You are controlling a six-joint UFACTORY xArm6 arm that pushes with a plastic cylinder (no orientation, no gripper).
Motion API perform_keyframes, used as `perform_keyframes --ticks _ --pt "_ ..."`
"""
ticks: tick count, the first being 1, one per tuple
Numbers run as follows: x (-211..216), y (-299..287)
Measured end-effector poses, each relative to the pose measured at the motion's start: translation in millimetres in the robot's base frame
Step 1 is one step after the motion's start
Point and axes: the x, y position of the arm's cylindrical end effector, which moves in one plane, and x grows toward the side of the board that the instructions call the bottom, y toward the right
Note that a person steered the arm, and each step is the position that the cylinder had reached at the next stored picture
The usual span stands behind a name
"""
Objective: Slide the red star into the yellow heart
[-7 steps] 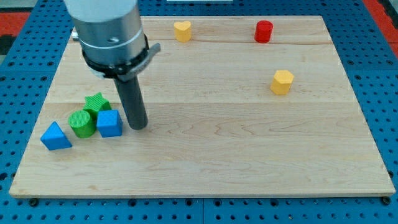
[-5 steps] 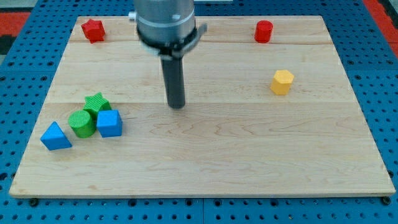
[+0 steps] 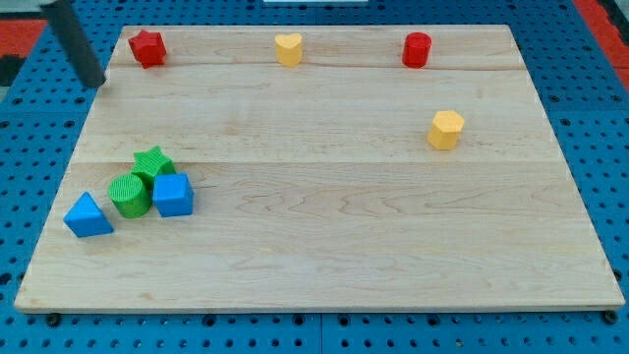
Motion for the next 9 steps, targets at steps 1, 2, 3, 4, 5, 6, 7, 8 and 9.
perform_keyframes --ticks 1,2,3,4,5,6,7,8,9 --pt "-38.1 6.8" --pt "-48.5 23.3" --pt "-45.5 80.3" --pt "-43.7 142.9" --pt "-43.8 177.3" --pt "-46.7 178.0" --pt "-49.4 180.5" --pt "-53.2 193.9" --pt "-44.5 234.4"
